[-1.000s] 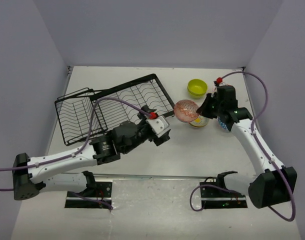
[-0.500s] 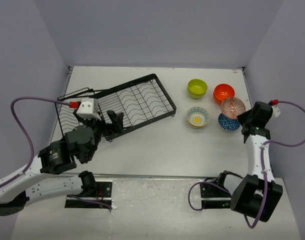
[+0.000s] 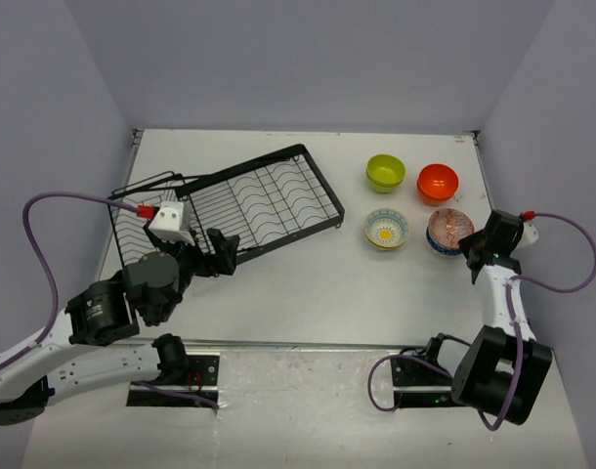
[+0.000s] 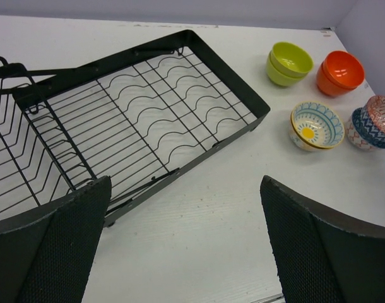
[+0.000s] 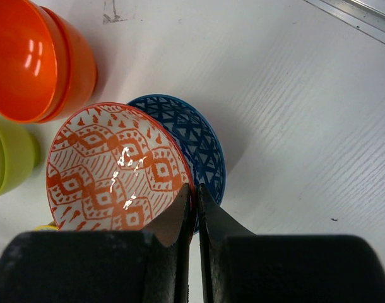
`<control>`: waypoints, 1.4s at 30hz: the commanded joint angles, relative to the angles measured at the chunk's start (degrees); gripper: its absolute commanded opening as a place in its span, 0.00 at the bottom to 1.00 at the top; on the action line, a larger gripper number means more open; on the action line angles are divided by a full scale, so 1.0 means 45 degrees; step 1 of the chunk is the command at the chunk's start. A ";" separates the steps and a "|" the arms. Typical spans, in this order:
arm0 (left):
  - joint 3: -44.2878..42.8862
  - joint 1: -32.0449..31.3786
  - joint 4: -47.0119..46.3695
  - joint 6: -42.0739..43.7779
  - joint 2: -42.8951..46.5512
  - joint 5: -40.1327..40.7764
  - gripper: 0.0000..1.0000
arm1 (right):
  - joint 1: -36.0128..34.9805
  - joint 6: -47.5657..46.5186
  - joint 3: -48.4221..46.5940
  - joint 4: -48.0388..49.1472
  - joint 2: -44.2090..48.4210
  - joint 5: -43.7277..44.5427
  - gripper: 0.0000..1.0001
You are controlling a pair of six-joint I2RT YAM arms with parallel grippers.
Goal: Unload the bowls from the dish rack
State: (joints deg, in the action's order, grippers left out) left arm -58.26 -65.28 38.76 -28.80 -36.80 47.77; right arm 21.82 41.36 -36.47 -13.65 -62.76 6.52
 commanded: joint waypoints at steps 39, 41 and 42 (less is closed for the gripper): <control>0.0704 0.5594 -0.4433 -0.0886 -0.3346 -0.3075 1.00 | -0.2671 -0.3266 -0.3620 -0.2645 0.4866 -0.1808 0.99; 0.0215 0.6846 -0.3988 -0.0905 -0.3191 -0.3018 1.00 | -0.3615 -0.3915 -0.5034 -0.4668 0.4632 -0.1161 0.99; 0.0019 0.7159 -0.3560 -0.0867 -0.2707 -0.2882 1.00 | -0.4025 -0.4421 -0.5601 -0.5242 0.4553 -0.0461 0.99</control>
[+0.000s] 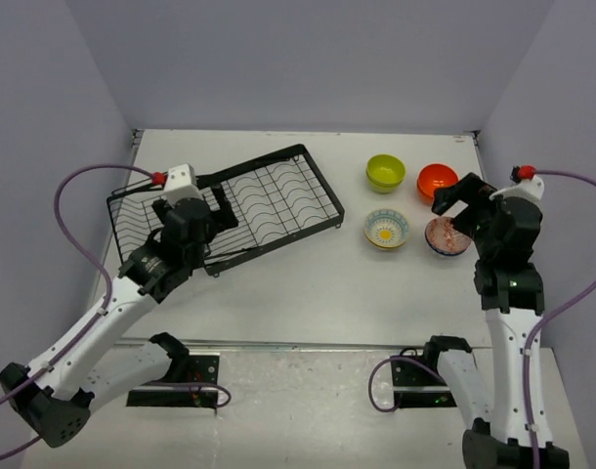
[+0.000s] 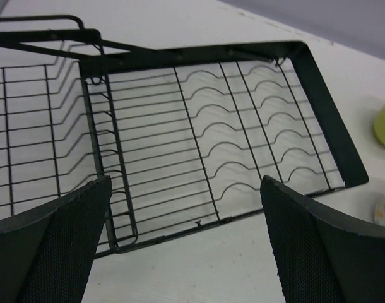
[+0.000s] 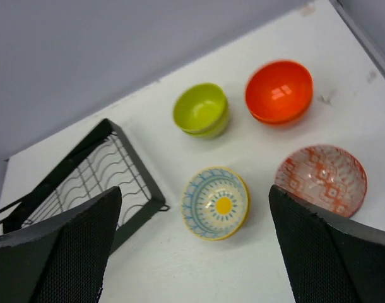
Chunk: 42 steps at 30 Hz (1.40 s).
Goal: Unload the bowls from the dish rack
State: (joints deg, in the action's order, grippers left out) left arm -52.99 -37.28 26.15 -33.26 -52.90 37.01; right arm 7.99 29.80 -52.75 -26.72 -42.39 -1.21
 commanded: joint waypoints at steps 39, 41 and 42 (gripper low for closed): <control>0.1658 0.1213 0.1025 0.3366 0.5956 0.0583 1.00 | -0.2791 -0.3966 0.0550 -0.3301 0.6413 -0.0433 0.99; 0.1873 0.1233 0.0811 0.3347 0.5898 0.0583 1.00 | -0.2791 -0.3947 0.0648 -0.3203 0.6354 -0.0589 0.99; 0.1912 0.1252 0.0771 0.3347 0.5839 0.0583 1.00 | -0.2772 -0.4063 0.0668 -0.3145 0.6315 -0.0764 0.99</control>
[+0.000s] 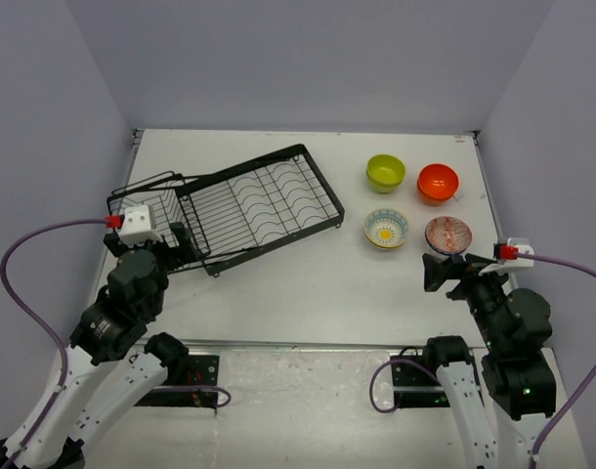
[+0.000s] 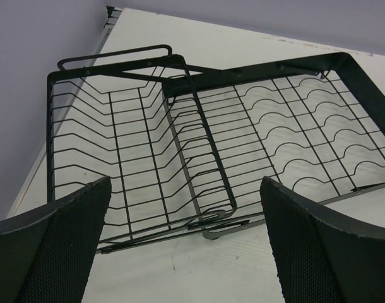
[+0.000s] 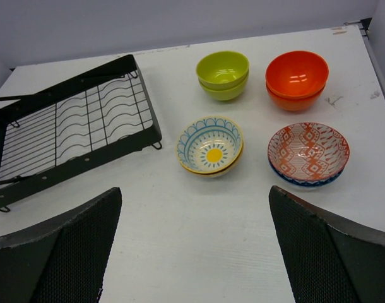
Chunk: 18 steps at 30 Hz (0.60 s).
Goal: Unload the bowls from the dish rack
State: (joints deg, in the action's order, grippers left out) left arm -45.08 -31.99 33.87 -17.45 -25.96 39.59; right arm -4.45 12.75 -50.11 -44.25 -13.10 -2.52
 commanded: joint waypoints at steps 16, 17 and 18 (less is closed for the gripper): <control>0.1072 0.3180 -0.2174 0.0792 0.0045 -0.3132 1.00 | -0.0027 0.0038 0.0197 0.1259 -0.0799 -0.1646 0.99; 0.1092 0.3415 -0.2175 0.0734 0.0026 -0.3347 1.00 | -0.0027 -0.0002 0.0217 0.1278 -0.0780 -0.1607 0.99; 0.1111 0.3765 -0.2194 0.0695 0.0026 -0.3697 1.00 | -0.0027 -0.0041 0.0275 0.1279 -0.0760 -0.1568 0.99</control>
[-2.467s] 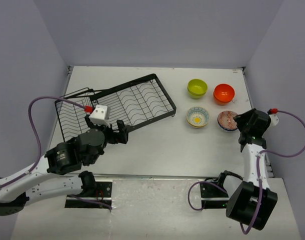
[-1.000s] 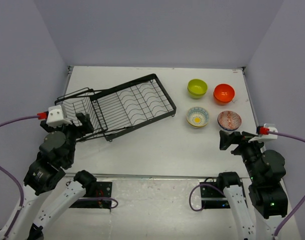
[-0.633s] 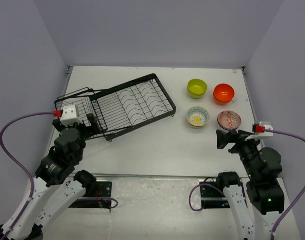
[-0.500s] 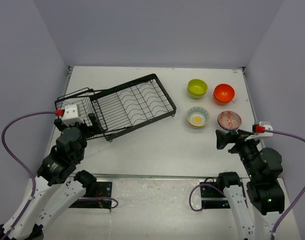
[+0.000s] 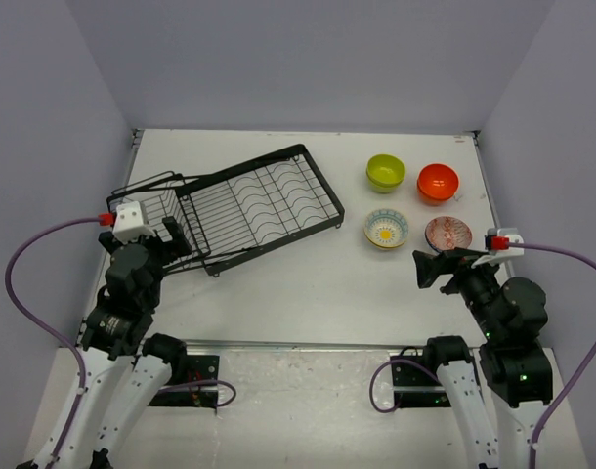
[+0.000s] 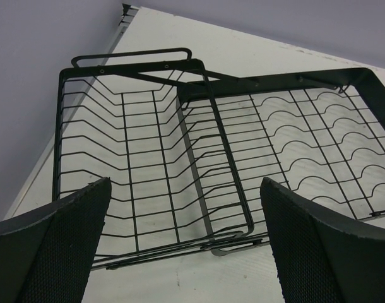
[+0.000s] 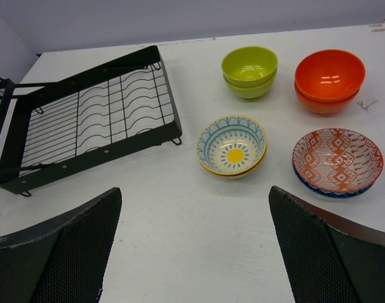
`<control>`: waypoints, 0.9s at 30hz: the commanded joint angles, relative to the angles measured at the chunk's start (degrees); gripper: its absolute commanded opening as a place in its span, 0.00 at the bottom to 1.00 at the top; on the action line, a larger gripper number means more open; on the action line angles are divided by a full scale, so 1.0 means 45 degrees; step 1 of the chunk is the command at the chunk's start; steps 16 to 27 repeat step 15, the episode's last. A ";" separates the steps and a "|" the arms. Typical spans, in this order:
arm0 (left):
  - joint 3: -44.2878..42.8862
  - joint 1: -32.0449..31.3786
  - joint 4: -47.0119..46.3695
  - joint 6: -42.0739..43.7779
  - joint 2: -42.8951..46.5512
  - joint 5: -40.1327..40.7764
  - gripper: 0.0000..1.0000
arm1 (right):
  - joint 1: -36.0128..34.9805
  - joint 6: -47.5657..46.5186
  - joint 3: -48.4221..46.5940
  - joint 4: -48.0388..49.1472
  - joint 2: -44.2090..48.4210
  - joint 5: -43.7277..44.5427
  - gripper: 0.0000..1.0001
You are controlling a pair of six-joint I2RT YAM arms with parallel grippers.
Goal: Unload the bowls from the dish rack
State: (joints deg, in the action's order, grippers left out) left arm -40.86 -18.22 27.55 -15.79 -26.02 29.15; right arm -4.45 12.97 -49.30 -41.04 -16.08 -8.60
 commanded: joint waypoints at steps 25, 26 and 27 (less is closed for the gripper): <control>0.0428 0.0982 -0.0888 0.0306 0.0489 -0.1672 1.00 | -0.0008 0.0027 0.0818 0.1053 0.0603 0.0466 0.99; 0.0428 0.0982 -0.0888 0.0306 0.0489 -0.1672 1.00 | -0.0008 0.0027 0.0818 0.1053 0.0603 0.0466 0.99; 0.0428 0.0982 -0.0888 0.0306 0.0489 -0.1672 1.00 | -0.0008 0.0027 0.0818 0.1053 0.0603 0.0466 0.99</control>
